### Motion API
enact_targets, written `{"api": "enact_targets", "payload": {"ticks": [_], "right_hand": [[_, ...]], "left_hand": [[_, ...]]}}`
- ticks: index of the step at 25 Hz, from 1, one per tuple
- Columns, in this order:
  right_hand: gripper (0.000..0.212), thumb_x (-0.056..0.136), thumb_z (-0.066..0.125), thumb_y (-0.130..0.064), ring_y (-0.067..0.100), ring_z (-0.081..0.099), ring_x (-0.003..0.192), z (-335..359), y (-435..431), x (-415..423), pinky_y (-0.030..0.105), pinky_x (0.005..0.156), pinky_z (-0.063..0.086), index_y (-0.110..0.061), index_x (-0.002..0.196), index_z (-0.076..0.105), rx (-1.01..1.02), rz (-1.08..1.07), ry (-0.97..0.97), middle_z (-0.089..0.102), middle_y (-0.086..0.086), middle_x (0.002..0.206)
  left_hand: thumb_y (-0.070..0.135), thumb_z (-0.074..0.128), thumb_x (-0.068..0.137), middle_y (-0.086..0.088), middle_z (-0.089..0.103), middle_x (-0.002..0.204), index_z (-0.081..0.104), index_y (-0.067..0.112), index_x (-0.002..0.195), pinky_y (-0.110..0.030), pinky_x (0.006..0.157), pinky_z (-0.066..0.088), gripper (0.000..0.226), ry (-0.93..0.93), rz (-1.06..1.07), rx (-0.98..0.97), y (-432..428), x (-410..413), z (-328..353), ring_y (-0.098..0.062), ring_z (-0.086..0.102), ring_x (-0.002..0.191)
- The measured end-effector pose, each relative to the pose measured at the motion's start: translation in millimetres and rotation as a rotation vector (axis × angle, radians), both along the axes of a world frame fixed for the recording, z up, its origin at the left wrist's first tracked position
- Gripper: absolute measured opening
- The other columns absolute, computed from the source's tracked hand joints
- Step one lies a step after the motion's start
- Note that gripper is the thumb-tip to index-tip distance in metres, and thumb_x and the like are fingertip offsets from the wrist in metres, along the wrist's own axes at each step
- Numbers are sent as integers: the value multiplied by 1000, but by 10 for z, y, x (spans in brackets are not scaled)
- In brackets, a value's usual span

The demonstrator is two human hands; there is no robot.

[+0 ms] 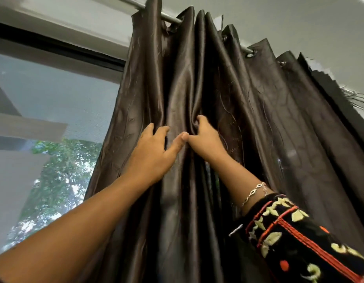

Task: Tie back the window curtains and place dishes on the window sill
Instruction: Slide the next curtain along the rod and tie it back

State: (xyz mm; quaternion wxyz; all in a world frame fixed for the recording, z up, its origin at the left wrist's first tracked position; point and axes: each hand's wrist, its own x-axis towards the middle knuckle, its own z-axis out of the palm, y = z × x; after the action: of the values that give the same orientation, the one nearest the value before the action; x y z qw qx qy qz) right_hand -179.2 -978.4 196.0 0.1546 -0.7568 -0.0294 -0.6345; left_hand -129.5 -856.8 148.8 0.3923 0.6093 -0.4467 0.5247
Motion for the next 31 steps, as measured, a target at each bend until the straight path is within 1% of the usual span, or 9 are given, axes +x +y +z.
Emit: {"api": "enact_targets", "payload": {"ticks": [2, 6, 8, 12, 16, 22, 26, 28, 31], "right_hand": [[57, 90, 45, -4, 30, 42, 128, 62, 112, 93, 38, 105, 36, -7, 143, 25, -26, 314, 99, 38, 14, 144], [51, 93, 43, -2, 25, 52, 115, 118, 80, -64, 37, 93, 45, -10, 142, 30, 5, 676, 273, 51, 10, 127], [47, 93, 45, -9, 24, 54, 110, 65, -38, -223, 35, 88, 45, -12, 139, 35, -182, 338, 143, 57, 9, 120], [36, 87, 46, -9, 27, 46, 112, -23, -381, -532, 33, 87, 39, -12, 122, 51, -218, -228, -481, 53, 10, 119], [39, 86, 49, -21, 37, 40, 119, -40, -657, -600, 46, 97, 35, -7, 121, 41, 117, -251, -190, 43, 18, 128], [28, 82, 42, 1, 36, 57, 102, -15, -387, -249, 46, 90, 48, -5, 107, 53, -24, 469, 64, 61, 16, 107], [29, 85, 39, 5, 18, 54, 68, -59, -245, -208, 29, 61, 46, -16, 73, 56, -35, 914, 231, 56, 3, 70], [25, 90, 42, -1, 16, 52, 70, -81, -304, -212, 25, 61, 39, -12, 77, 61, -82, 965, 249, 58, 5, 73], [22, 90, 46, -6, 13, 53, 73, -28, -552, -171, 25, 64, 40, -6, 94, 68, -189, 552, -169, 68, 9, 84]], "left_hand": [[74, 28, 59, -9, 39, 143, 44, 11, 133, -31, 97, 34, 98, 63, -75, -11, -75, 14, 12, -20, 37, 131], [31, 68, 78, -10, 59, 118, 55, 12, 121, -23, 76, 35, 49, -27, 3, -116, -119, 120, -13, -25, 55, 108], [-1, 62, 78, -16, 60, 118, 54, 8, 124, -22, 73, 32, 47, -65, 89, -205, -131, 182, -19, -32, 56, 107], [-13, 49, 74, -17, 58, 120, 48, 10, 130, -31, 79, 39, 61, -109, 123, -279, -207, 123, -47, -34, 55, 103], [-12, 49, 74, -12, 52, 106, 18, 36, 144, -28, 57, 32, 90, -180, 253, -220, -274, -35, -101, -21, 47, 69], [-5, 50, 73, -8, 15, 153, -19, 64, 123, -37, 70, 46, 110, -214, 406, -139, -441, -198, -109, -38, 52, 108], [-2, 48, 74, -7, 4, 156, -16, 64, 129, -35, 66, 44, 107, -248, 522, -116, -458, -170, -98, -38, 52, 110], [0, 47, 76, -8, 9, 155, 5, 52, 134, -41, 75, 45, 88, -245, 558, -115, -425, -128, -85, -41, 47, 118], [-1, 51, 79, -9, 9, 154, 29, 31, 131, -38, 72, 45, 65, -253, 721, -89, -419, -66, -55, -37, 45, 122]]}}
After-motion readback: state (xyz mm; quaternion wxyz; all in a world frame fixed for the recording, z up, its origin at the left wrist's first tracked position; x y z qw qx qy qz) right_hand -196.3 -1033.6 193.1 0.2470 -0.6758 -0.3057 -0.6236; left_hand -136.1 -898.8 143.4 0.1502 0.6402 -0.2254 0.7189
